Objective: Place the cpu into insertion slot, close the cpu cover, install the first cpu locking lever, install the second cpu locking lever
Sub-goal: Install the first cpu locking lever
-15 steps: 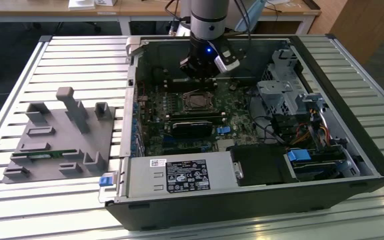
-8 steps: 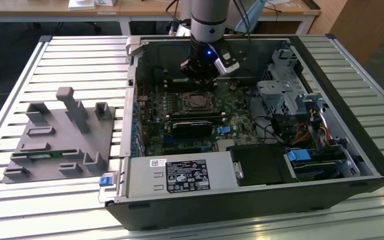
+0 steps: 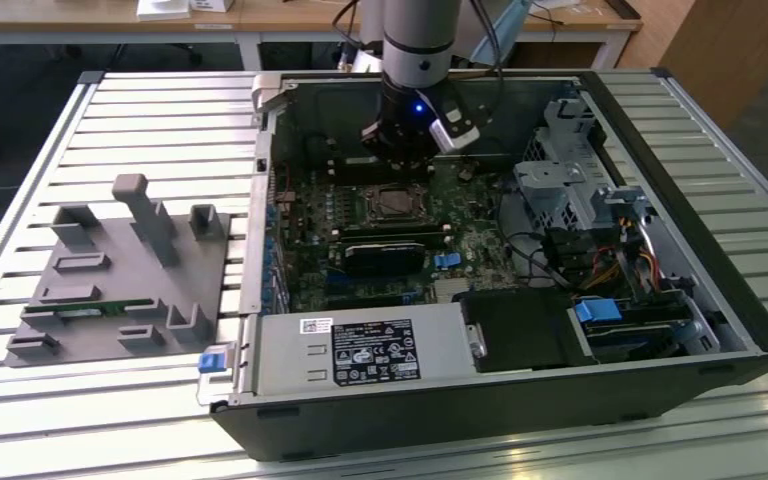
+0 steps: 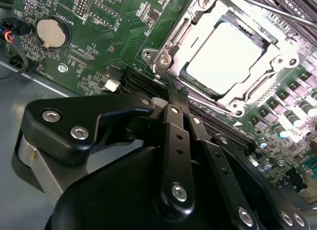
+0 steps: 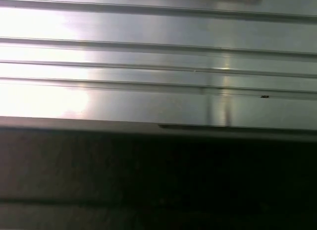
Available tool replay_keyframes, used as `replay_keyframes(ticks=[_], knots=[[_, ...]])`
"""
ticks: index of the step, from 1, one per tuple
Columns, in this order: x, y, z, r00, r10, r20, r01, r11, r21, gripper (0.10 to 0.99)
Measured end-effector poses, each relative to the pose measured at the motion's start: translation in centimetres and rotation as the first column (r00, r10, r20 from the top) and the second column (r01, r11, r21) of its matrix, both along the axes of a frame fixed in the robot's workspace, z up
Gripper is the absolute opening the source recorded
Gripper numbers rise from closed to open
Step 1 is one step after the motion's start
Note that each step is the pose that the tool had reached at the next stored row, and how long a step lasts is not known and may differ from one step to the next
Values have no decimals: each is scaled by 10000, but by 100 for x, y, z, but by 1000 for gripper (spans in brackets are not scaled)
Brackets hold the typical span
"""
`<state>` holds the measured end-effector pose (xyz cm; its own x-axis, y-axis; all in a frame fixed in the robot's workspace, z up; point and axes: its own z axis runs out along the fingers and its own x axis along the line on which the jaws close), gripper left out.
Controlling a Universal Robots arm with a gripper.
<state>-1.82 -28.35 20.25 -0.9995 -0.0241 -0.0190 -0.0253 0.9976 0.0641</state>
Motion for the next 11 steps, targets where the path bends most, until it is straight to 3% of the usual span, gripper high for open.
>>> replay_keyframes(ticks=[11], knots=[[3, 0, -18, 10000, 0, -1, 0, 10000, -10, 106]])
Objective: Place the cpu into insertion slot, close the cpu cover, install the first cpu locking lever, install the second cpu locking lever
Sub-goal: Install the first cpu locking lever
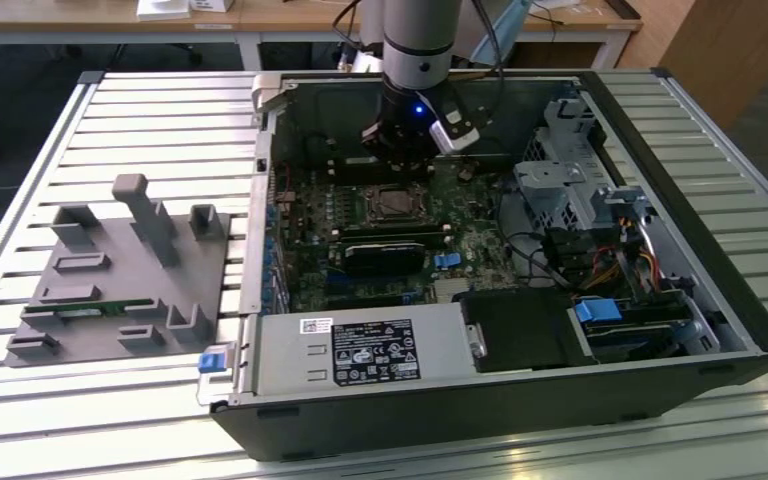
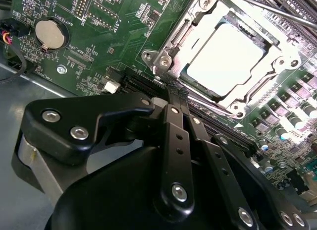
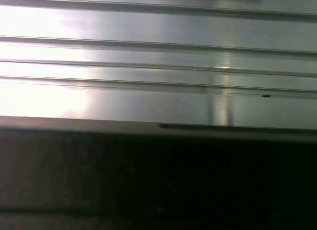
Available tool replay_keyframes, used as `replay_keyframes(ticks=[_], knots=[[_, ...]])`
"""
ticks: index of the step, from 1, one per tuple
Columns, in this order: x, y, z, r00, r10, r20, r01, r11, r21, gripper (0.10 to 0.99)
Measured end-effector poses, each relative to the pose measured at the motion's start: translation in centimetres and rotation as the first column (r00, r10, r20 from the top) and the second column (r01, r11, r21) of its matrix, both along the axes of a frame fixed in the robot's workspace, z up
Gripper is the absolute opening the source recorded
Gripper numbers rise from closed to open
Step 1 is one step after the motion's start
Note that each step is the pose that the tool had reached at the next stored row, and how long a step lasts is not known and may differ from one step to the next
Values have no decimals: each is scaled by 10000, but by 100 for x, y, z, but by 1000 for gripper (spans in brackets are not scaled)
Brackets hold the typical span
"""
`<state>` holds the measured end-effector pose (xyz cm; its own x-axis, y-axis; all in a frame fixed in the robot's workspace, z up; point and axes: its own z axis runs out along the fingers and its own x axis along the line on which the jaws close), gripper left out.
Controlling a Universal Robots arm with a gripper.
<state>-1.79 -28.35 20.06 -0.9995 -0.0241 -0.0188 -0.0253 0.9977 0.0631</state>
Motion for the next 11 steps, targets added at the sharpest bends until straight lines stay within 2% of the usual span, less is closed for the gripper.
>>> replay_keyframes(ticks=[6, 11], knots=[[0, 0, 12, 10000, 0, 0, 0, 10000, -10, 106], [0, 0, 1, 10000, 0, -2, 0, 9999, -110, 106]])
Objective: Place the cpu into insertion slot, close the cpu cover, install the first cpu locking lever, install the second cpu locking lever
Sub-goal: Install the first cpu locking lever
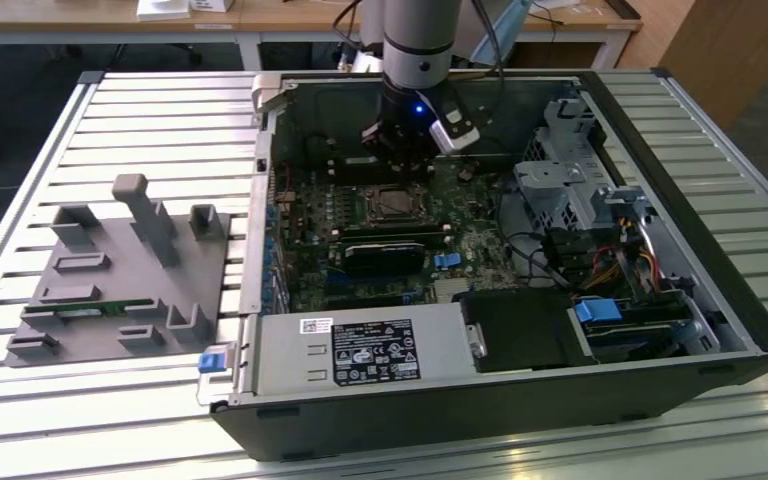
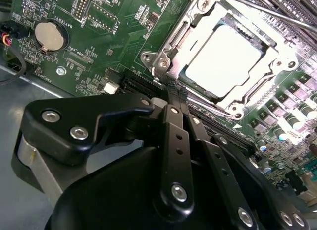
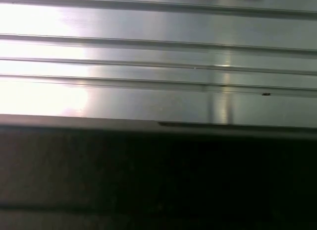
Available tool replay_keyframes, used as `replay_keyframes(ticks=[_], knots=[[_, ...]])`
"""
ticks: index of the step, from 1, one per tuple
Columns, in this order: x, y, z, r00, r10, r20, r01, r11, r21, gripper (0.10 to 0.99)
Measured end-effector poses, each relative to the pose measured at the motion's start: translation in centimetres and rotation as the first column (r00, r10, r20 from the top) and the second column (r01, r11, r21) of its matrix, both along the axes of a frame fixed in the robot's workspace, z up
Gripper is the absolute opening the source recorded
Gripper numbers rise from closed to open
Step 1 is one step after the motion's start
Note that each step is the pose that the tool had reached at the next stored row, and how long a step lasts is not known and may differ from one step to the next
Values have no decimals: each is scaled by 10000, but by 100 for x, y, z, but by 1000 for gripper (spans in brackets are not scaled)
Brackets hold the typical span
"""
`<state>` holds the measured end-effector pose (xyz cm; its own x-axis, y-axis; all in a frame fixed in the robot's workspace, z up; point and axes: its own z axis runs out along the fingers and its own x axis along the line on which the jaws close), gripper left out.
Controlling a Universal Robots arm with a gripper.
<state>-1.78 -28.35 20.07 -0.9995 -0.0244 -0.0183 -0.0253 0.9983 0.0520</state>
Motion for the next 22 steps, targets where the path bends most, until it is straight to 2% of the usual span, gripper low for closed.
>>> replay_keyframes(ticks=[5, 15, 17, 22], knots=[[0, 1, -18, 10000, 0, 0, 0, 10000, -58, 106], [6, 14, -42, 10000, -1, -2, 1, 10000, -57, 106], [9, 18, -24, 10000, 1, 9, -1, 10000, -40, 106], [7, 16, 63, 10000, 0, -1, 0, 10000, -71, 106]])
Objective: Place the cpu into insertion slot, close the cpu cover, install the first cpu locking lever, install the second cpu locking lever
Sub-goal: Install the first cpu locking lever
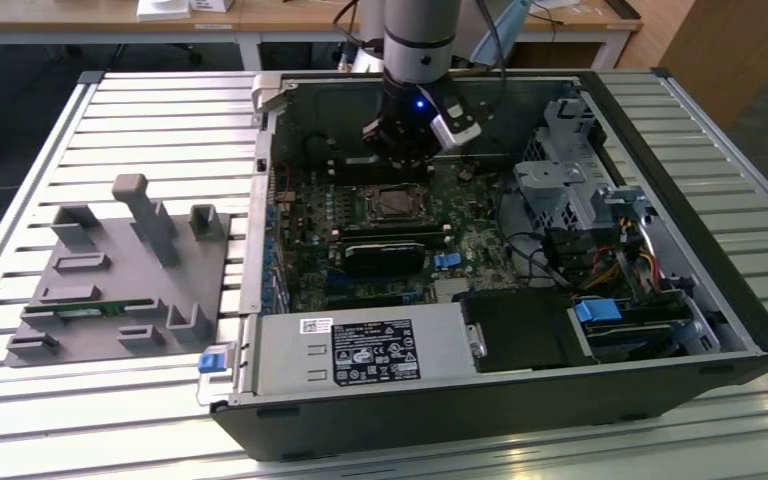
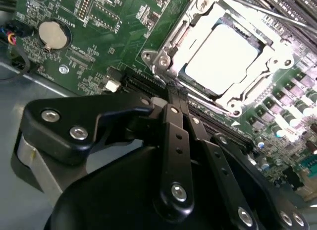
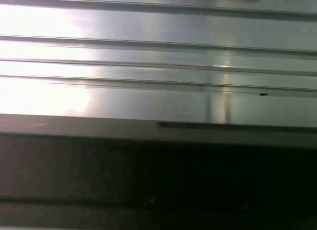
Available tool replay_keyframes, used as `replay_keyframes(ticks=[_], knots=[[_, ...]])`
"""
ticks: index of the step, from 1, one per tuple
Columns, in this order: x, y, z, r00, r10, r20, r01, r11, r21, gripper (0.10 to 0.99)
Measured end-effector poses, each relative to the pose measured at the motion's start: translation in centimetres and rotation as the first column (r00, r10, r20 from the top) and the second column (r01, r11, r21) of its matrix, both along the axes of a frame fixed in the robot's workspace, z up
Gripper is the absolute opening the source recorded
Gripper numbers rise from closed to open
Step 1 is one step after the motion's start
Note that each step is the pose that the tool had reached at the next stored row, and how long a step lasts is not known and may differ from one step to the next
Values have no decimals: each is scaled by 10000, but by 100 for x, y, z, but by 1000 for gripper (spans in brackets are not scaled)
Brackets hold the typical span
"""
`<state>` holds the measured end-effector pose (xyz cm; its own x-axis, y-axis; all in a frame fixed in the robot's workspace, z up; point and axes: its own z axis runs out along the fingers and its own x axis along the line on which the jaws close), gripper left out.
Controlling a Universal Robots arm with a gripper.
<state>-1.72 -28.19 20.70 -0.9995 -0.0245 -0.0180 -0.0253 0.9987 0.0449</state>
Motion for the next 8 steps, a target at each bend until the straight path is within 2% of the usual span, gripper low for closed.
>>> replay_keyframes(ticks=[8], knots=[[0, -25, 2, 10000, 0, 1, 0, 10000, -2, 106]])
